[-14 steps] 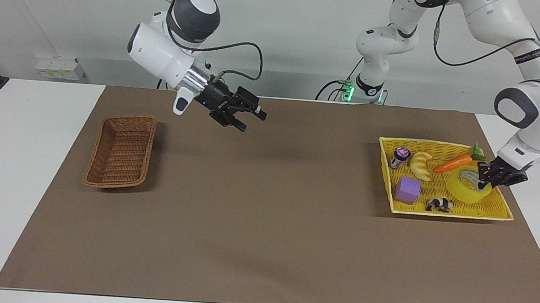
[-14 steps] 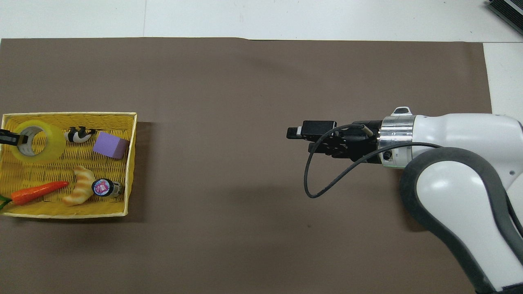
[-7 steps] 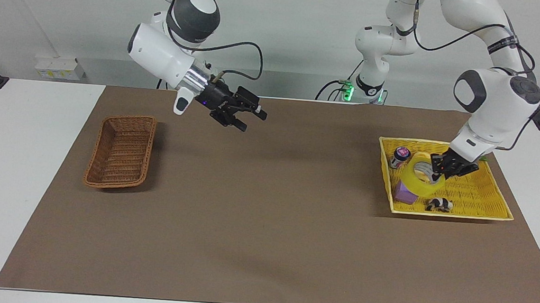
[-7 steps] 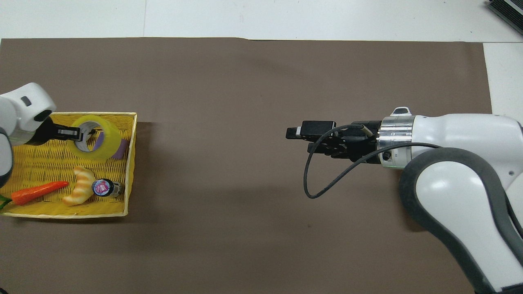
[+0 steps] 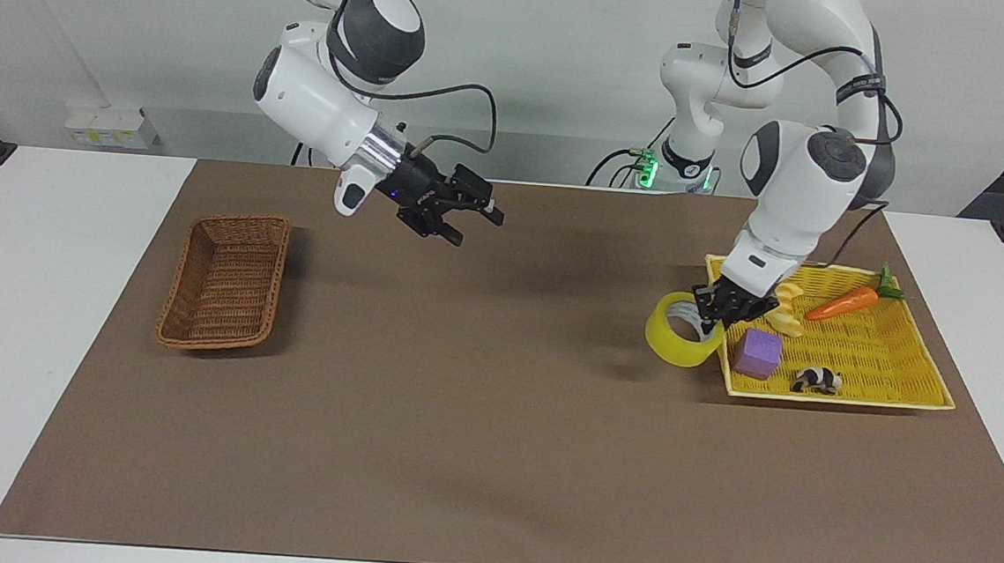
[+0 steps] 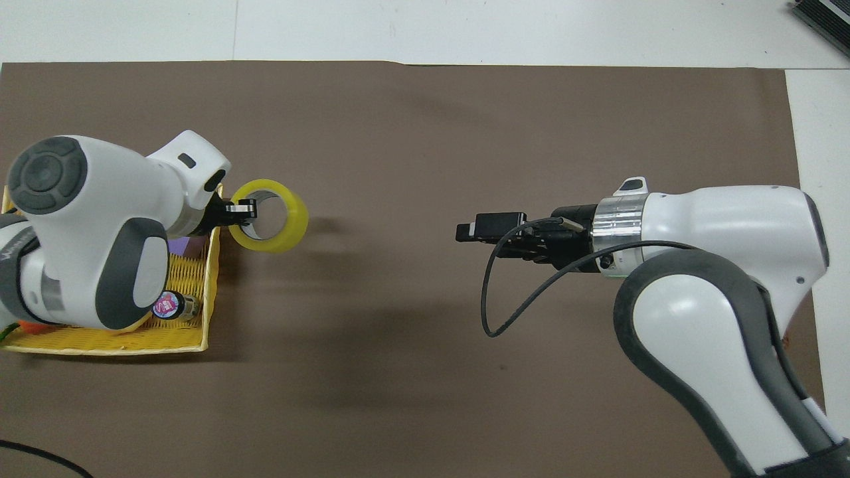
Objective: Move tape to another basket
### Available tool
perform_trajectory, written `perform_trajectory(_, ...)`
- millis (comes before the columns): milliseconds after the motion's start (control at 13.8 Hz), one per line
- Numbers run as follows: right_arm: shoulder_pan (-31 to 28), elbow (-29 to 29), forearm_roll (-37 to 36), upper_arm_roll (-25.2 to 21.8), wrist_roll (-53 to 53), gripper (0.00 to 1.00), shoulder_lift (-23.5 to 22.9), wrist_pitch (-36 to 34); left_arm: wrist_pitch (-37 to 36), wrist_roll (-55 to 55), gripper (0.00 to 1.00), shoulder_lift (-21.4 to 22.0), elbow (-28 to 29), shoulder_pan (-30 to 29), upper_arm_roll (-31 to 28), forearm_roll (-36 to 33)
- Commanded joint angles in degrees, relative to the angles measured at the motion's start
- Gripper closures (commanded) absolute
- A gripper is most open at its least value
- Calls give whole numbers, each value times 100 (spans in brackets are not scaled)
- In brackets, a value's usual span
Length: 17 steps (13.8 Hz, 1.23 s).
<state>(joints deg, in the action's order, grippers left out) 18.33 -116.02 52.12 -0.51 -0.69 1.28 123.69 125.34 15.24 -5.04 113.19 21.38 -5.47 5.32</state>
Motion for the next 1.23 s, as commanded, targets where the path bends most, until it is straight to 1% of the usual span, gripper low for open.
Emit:
perform_trajectory(0,197,-8,-202,16,-19,0,-189,128,350,880,100,100,143,602,-121,119)
perform_trajectory(217,381,-8,-307,16,-1,0,-347,234,683,1742,100,109,142,1112,-112,145)
perform_trajectory(290,582,-60,-290,16,-36,0,-400,547,745,2041,100,109,125,1261,-121,145)
perform_trajectory(362,758,-130,-220,16,-45,0,-479,1046,789,2331,100,109,107,1393,-121,154)
perform_trajectory(435,795,-149,-194,16,-28,0,-515,1252,825,2639,100,109,90,1560,-121,154)
perform_trajectory(652,926,-122,-62,43,51,0,-717,1586,816,3211,100,135,81,1973,-121,163)
perform_trajectory(797,936,-18,-62,43,95,0,-892,1763,807,3476,100,161,72,2132,-121,163)
perform_trajectory(870,918,9,-62,43,148,1,-911,1763,781,3555,100,161,46,2185,-112,163)
perform_trajectory(942,927,9,-62,34,183,28,-911,1763,790,3651,100,153,28,2221,-112,163)
perform_trajectory(1014,918,9,-62,34,183,79,-911,1763,790,3679,100,144,-15,2238,-112,163)
perform_trajectory(1159,874,79,-62,42,183,97,-937,1763,781,3687,100,118,-77,2291,-112,171)
